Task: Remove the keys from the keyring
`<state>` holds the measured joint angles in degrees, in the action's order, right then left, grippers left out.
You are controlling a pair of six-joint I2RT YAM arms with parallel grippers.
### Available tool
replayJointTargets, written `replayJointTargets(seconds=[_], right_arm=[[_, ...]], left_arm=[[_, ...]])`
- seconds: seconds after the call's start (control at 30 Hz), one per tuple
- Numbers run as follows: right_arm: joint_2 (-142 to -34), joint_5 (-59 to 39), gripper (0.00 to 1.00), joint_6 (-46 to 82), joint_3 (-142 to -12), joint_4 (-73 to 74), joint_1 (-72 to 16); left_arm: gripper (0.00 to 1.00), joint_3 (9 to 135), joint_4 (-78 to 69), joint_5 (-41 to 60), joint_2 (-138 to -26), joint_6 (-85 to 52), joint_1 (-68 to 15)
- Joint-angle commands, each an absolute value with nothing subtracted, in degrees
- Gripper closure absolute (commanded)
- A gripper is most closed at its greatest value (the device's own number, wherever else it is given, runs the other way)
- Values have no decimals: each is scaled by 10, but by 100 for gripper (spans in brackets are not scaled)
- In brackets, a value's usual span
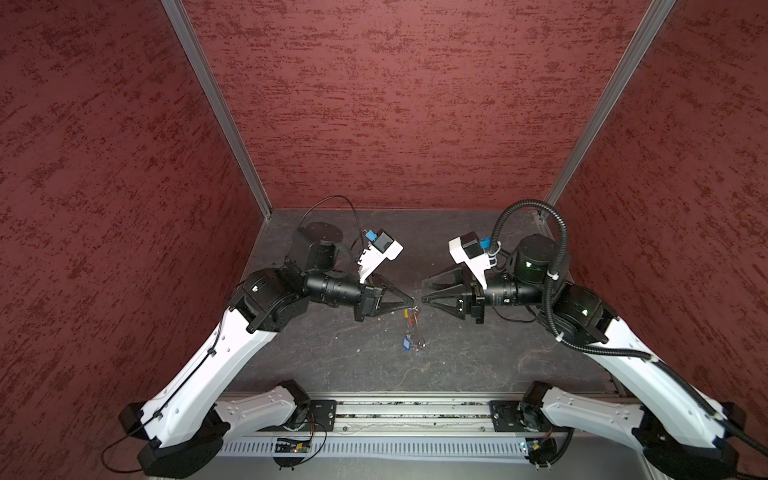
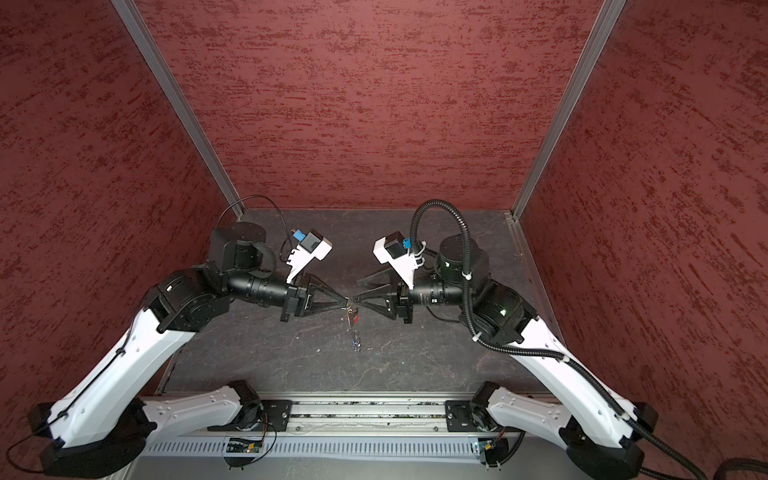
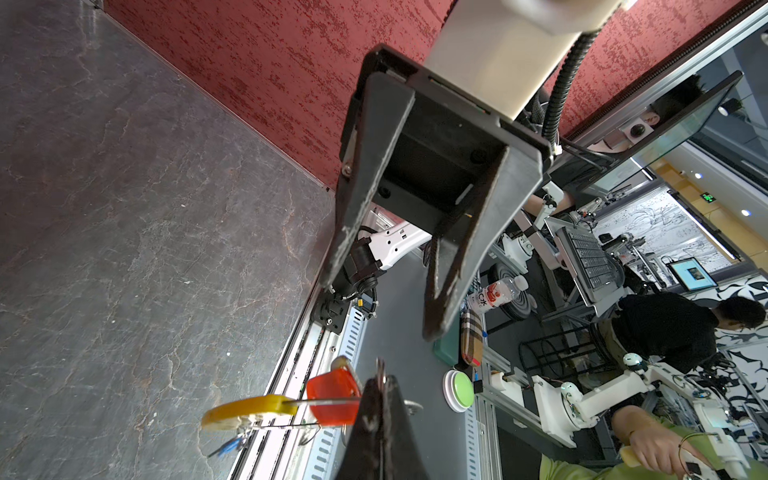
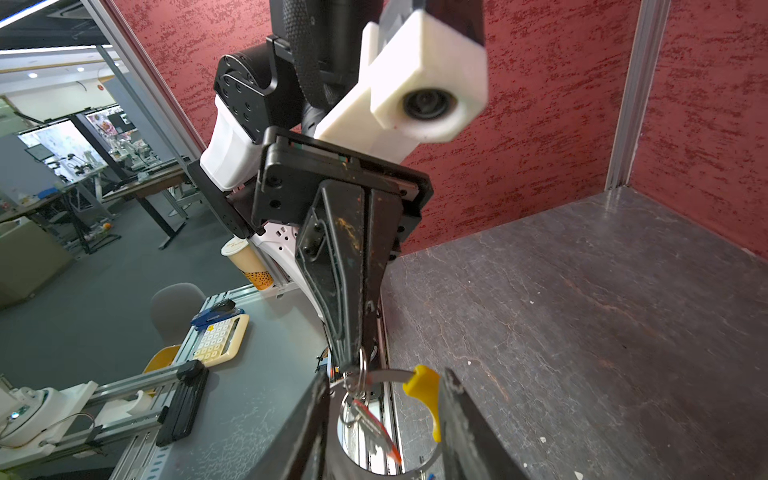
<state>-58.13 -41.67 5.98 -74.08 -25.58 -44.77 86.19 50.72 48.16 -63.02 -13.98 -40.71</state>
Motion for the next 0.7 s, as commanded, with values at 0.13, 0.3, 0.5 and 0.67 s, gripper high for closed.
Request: replayJointTargets(seconds=[0.13, 0.3, 0.5, 0.67], right_arm=[[-549, -442, 49, 68, -651, -178, -448], [-532, -435, 45, 91, -600, -108, -458], [-529, -450, 45, 91, -580, -69, -460], [-527, -458, 43, 86, -572, -50, -460]], left_arm=[[100, 853, 458, 506, -619, -158, -397], [100, 847, 443, 514, -618, -168, -393], [100, 846, 436, 525, -619, -173, -393], [100, 844, 431, 531, -620, -177, -392]])
